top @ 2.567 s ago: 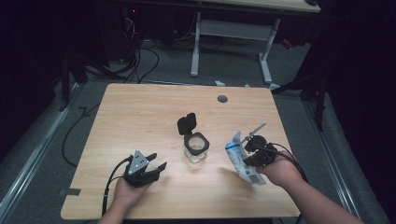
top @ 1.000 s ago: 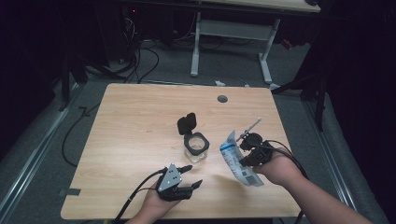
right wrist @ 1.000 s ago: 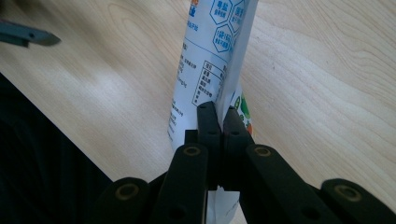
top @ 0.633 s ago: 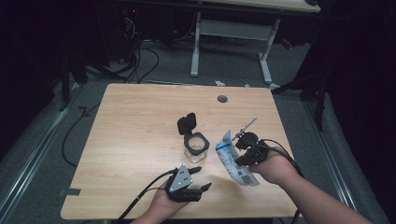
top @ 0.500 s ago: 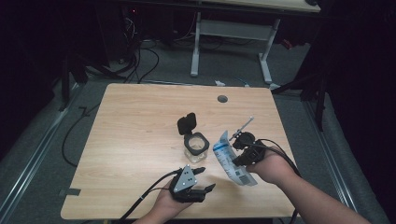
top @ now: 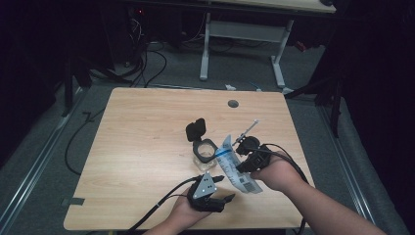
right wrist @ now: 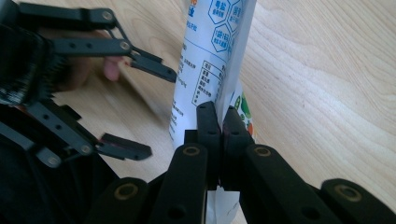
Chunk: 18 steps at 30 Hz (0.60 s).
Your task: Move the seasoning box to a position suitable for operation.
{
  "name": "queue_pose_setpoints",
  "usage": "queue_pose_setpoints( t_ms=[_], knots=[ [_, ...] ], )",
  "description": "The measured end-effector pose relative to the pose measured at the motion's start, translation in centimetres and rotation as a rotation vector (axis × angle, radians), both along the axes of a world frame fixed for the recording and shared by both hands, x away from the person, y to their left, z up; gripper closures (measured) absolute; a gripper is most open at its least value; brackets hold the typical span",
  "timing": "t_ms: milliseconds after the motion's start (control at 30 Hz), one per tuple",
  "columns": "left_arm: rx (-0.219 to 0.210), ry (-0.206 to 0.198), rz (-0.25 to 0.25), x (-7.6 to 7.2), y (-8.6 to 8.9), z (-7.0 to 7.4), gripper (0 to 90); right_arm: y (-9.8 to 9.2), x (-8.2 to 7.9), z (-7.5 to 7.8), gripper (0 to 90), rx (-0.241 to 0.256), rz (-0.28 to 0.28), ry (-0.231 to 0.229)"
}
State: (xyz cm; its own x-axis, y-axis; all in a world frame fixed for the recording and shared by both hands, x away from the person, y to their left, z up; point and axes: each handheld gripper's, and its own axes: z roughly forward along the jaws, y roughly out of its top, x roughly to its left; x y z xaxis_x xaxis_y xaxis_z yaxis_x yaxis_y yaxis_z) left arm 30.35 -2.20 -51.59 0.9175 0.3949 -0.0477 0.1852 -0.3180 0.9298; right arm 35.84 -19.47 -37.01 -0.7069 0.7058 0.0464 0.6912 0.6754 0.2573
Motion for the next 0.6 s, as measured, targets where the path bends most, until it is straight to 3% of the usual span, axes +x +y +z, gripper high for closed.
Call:
queue_pose_setpoints(
  t_ms=[600],
  knots=[
    [0.018,-0.032,-0.001,0.0,-1.6,-0.2,28.0,2.7,0.3,0.6,89.2,0.027,0.042,-0.009]
  ],
)
